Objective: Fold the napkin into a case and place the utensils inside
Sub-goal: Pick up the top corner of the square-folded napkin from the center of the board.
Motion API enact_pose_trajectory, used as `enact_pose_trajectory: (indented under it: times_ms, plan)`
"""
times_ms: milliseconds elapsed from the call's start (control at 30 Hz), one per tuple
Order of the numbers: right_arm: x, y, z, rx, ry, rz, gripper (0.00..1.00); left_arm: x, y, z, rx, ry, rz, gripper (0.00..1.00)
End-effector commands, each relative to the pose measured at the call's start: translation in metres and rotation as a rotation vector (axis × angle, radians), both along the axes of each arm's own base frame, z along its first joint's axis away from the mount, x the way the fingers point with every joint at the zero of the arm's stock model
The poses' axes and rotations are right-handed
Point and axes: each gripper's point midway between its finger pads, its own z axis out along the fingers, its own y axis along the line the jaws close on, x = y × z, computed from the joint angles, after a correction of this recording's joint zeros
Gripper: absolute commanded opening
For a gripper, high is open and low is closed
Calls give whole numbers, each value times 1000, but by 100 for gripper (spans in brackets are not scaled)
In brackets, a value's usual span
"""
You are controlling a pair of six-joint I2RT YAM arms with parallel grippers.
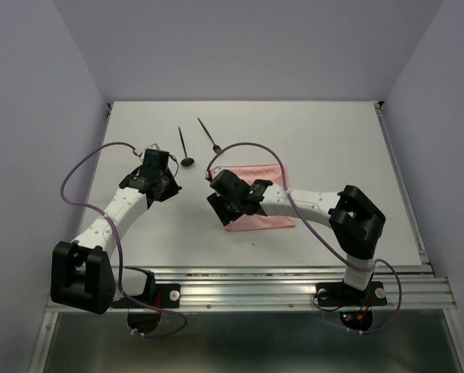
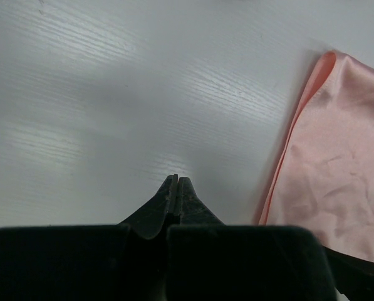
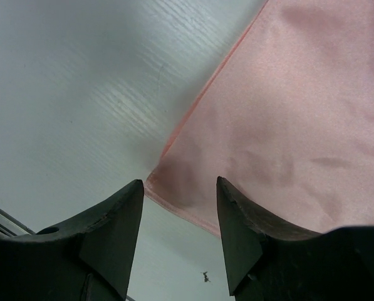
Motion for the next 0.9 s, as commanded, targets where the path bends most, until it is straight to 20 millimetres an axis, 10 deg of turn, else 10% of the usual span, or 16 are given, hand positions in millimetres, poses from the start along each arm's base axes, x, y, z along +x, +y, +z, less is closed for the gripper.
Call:
enact_pose_trajectory:
  times_ms: [0,867]
  plan:
    - [-4,18,5,22,-3,33,56,-2,2,4,2,-25,-8,2]
    - [-10,23,-1,16,-6,2,19,-8,3,-1,-5,-22,-14,2]
